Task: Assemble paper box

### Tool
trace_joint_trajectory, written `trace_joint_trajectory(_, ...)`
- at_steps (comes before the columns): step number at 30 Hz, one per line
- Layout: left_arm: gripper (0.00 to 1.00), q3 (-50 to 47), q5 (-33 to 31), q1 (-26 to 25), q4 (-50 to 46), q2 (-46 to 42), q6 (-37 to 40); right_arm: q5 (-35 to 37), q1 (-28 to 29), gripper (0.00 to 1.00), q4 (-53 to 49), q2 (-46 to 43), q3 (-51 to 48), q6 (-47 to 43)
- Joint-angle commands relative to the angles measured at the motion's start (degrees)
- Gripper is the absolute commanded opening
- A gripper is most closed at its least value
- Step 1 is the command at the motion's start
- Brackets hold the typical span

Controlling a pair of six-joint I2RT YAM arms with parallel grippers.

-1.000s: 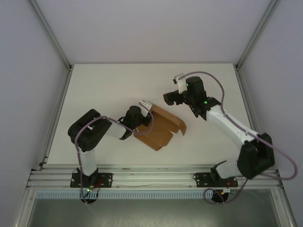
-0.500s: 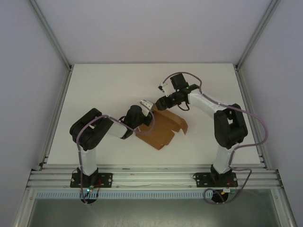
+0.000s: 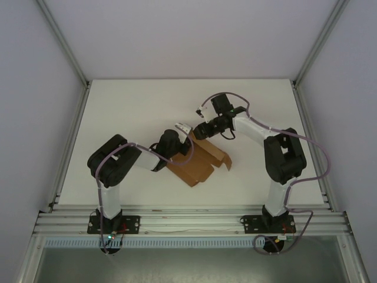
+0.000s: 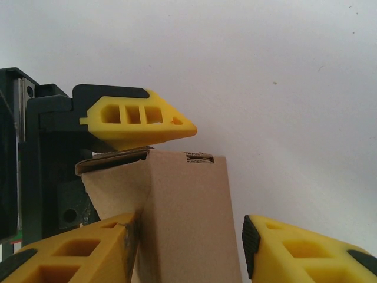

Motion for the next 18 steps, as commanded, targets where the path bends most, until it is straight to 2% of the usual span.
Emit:
trace_joint_trajectory(1, 0.24, 3.3, -2.9, -0.4, 0.8, 2.1, -0.5, 2.3, -0.1, 0.5, -4.7, 2.8, -1.1, -0.8)
trace_joint_trajectory(5, 0.08, 5.0, -5.2, -0.3, 0.1, 3.6, -1.8, 2.1, -0.4, 0.5, -6.0, 3.2, -0.1, -0.4)
trace_joint_trajectory(6, 0.0, 5.1, -6.6, -0.3, -0.5, 3.5, -1.9, 2.4, -0.5, 0.51, -6.0, 3.3, 0.0, 0.0)
trace_joint_trajectory(9, 0.0, 4.3, -9.9, -0.3, -1.5, 1.8, -2.3, 2.4, -1.0, 0.56, -6.1, 2.4, 0.1, 1.1)
trace_joint_trajectory(13, 0.0, 2.5, -14.3, -0.3, -2.9, -1.8, -5.6, 6.8, -1.3, 0.75, -1.9, -3.7, -1.4, 4.8)
trace_joint_trajectory(16, 0.0, 3.1, -20.5, -0.3, -9.3, -4.9, -10.9, 14.9, -1.5, 1.0, 4.7, -12.0, -4.9, 10.4)
trace_joint_trajectory(18, 0.0, 3.0, -20.9, -0.3, -12.4, -7.3, -12.1, 24.1, -1.5, 1.0, 7.9, -17.6, -7.4, 15.8)
